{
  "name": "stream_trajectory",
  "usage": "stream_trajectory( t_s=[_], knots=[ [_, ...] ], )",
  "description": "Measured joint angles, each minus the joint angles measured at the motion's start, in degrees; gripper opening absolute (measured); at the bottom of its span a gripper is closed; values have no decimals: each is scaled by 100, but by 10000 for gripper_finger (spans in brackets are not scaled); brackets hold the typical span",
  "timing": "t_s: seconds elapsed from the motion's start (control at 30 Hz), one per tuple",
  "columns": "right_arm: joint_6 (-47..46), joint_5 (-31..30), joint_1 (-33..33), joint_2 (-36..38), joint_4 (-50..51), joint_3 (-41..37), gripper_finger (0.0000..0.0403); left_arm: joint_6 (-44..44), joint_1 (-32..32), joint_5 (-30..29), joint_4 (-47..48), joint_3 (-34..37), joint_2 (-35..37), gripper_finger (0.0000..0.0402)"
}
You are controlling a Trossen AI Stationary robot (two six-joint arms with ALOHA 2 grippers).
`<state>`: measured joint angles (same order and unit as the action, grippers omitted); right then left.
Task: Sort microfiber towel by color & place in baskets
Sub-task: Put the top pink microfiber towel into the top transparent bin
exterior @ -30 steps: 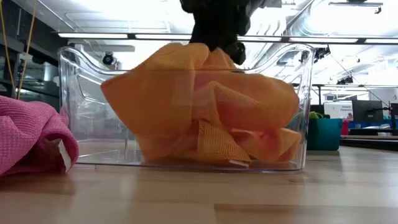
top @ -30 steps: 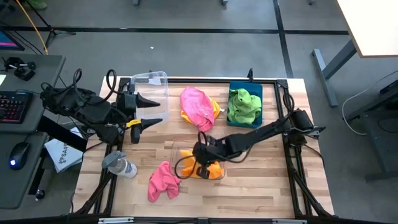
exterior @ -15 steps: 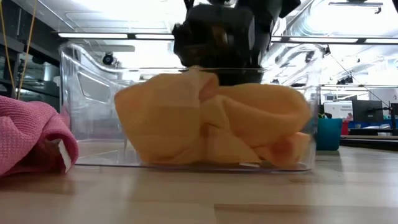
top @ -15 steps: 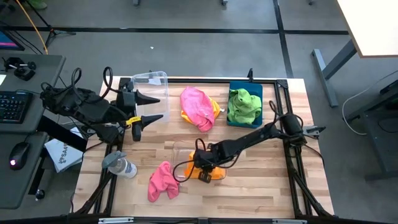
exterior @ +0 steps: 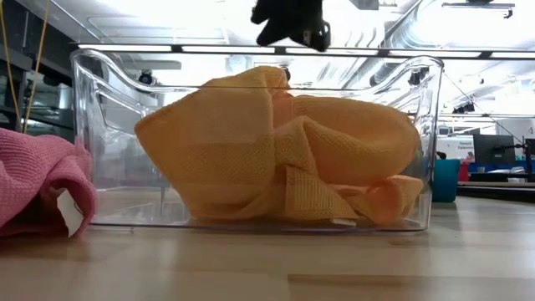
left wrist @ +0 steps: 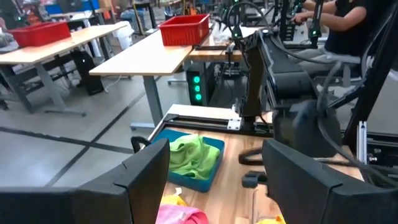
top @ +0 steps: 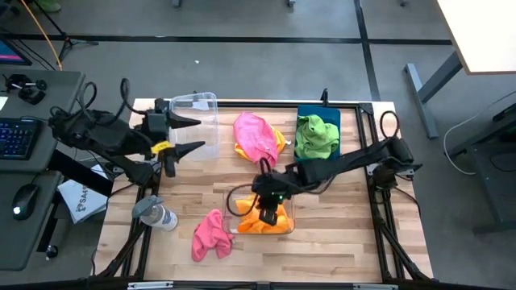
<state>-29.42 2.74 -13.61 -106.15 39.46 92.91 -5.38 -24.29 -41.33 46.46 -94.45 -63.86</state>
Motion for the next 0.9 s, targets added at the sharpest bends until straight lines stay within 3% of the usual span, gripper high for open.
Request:
stream_trajectory(
  t_s=[0.23, 0.37, 0.53, 0.77, 0.9],
  knots=[
    [351, -1488, 591, -24, 888, 535, 258, -66, 0, 385, 192, 0, 451, 242],
    [439, -1584, 1296, -48, 808, 138, 308, -99, 0, 469, 219, 0, 625, 242],
    [1094, -1280, 2136, -46, -4, -381, 317, -59, 39, 481, -596, 582, 728, 242],
    [2057, -505, 2841, -47, -414, -831, 314, -653, 513, 953, -3597, 2867, 777, 242],
    [2815, -174, 2912, -46, -618, -1021, 314, -1215, 765, 778, -5377, 3810, 800, 242]
  ],
)
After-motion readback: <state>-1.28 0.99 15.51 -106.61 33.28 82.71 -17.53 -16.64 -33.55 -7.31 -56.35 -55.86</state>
